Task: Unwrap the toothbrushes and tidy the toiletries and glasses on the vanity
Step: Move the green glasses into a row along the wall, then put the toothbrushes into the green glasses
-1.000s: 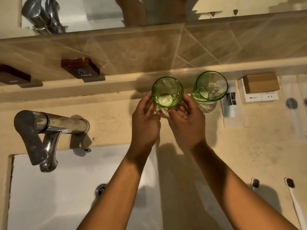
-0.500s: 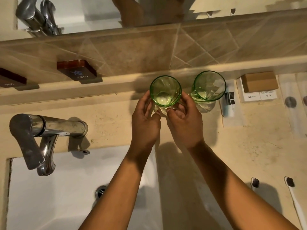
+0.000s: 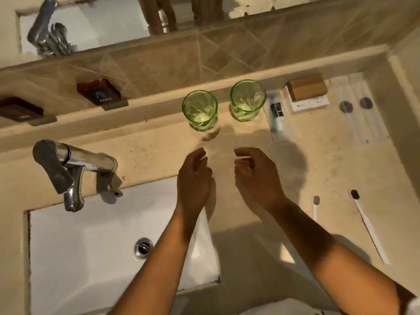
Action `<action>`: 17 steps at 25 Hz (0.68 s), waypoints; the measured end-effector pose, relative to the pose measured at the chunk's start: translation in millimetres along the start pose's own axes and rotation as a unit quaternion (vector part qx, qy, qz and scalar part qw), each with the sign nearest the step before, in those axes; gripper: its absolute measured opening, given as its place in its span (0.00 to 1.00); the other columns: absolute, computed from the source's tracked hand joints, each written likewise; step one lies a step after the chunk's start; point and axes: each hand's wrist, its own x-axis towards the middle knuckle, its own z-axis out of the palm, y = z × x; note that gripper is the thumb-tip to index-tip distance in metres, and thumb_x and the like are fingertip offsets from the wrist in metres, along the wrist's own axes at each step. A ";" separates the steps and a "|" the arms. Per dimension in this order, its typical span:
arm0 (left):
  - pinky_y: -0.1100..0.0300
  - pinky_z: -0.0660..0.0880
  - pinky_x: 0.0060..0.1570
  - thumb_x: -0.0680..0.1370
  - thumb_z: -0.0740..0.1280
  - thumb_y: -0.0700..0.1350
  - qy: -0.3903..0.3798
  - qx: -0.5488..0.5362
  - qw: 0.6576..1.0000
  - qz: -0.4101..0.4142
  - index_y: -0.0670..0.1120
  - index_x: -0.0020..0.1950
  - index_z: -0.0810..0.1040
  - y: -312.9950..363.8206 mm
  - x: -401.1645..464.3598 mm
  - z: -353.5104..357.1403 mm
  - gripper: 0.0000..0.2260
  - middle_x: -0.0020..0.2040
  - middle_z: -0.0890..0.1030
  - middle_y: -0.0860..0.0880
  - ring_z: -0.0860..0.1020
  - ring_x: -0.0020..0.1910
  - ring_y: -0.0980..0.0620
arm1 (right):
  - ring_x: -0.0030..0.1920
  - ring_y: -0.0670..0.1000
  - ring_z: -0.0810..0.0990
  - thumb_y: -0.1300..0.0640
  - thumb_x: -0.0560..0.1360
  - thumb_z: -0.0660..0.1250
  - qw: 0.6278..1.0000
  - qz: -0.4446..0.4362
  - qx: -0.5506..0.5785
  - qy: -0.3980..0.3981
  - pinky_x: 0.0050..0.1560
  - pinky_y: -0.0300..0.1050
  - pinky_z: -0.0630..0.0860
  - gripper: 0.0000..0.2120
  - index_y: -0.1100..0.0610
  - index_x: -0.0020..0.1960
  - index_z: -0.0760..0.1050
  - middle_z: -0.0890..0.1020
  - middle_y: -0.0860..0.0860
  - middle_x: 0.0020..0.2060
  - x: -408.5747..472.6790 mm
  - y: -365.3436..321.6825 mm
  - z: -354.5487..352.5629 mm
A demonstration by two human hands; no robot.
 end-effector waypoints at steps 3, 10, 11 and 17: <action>0.79 0.69 0.51 0.79 0.62 0.35 -0.049 0.111 0.992 0.035 0.47 0.72 0.73 -15.6 -46.5 12.8 0.22 0.68 0.77 0.52 0.76 0.62 0.60 | 0.49 0.44 0.81 0.62 0.76 0.67 0.998 -0.001 -0.044 0.040 0.50 0.38 0.80 0.14 0.53 0.61 0.78 0.83 0.49 0.53 -43.9 21.4 -35.8; 0.42 0.63 0.74 0.75 0.60 0.41 -0.080 0.431 0.862 0.254 0.37 0.69 0.72 -65.1 -66.1 57.6 0.23 0.72 0.70 0.33 0.66 0.72 0.33 | 0.44 0.44 0.80 0.62 0.75 0.70 0.980 0.061 -0.133 0.132 0.49 0.33 0.76 0.11 0.55 0.57 0.80 0.82 0.49 0.49 -123.9 88.3 -118.3; 0.37 0.62 0.72 0.76 0.60 0.43 -0.074 0.468 0.843 0.253 0.36 0.70 0.70 -69.2 -62.0 64.6 0.23 0.72 0.68 0.32 0.65 0.73 0.31 | 0.44 0.48 0.80 0.61 0.75 0.70 0.972 0.071 -0.163 0.154 0.51 0.38 0.77 0.10 0.56 0.56 0.80 0.82 0.50 0.49 -127.2 98.9 -130.9; 0.37 0.55 0.75 0.80 0.59 0.51 0.008 0.525 0.822 0.220 0.37 0.73 0.64 -85.6 -46.2 79.9 0.26 0.77 0.62 0.33 0.59 0.76 0.33 | 0.51 0.65 0.79 0.58 0.73 0.71 0.920 0.119 -0.308 0.212 0.58 0.52 0.74 0.14 0.62 0.57 0.80 0.79 0.64 0.51 -112.5 147.2 -204.7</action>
